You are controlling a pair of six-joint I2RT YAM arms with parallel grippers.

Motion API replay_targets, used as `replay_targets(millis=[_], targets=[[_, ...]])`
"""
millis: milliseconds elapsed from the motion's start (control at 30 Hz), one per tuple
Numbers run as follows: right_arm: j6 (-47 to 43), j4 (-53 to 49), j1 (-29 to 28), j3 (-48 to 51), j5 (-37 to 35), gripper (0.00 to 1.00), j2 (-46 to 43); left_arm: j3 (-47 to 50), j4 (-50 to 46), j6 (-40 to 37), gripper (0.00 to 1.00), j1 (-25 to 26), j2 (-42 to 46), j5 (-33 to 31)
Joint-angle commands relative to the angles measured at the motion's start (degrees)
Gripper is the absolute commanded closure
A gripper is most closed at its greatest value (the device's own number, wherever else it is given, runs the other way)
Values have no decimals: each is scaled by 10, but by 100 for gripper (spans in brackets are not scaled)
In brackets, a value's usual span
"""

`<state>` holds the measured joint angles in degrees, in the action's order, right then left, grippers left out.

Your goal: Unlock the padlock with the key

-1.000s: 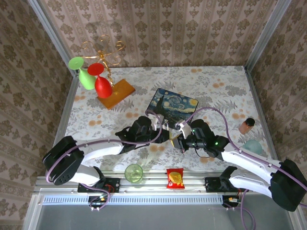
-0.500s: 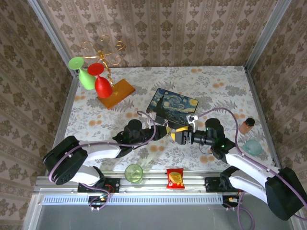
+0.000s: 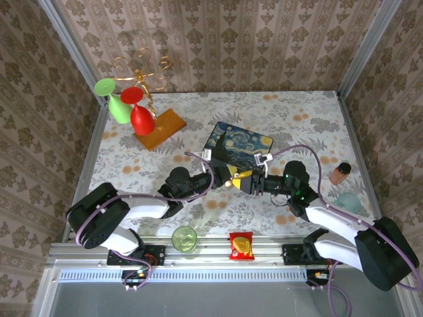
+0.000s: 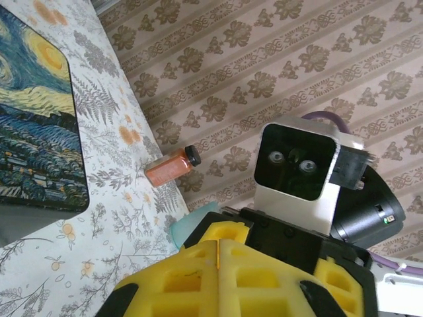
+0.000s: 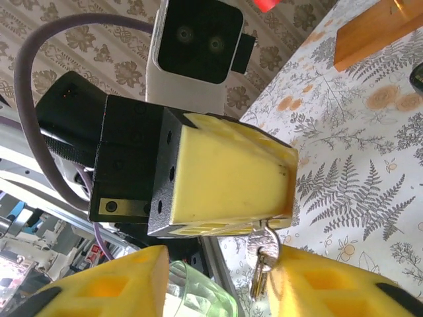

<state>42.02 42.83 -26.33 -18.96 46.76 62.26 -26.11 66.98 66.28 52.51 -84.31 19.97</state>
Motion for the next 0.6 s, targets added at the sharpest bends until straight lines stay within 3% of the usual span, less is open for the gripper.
replay_targets(millis=[0,300,467,567], targets=[[6,36,6,-3,14,62,-4,1,13,0,100,7,11,8],[6,40,14,7,3,79,-12,-6,17,5,100,9,6,12],[3,36,17,9,1,96,-19,-4,21,8,100,11,-1,11],[2,32,19,15,0,99,-23,-1,28,11,100,10,-4,8]])
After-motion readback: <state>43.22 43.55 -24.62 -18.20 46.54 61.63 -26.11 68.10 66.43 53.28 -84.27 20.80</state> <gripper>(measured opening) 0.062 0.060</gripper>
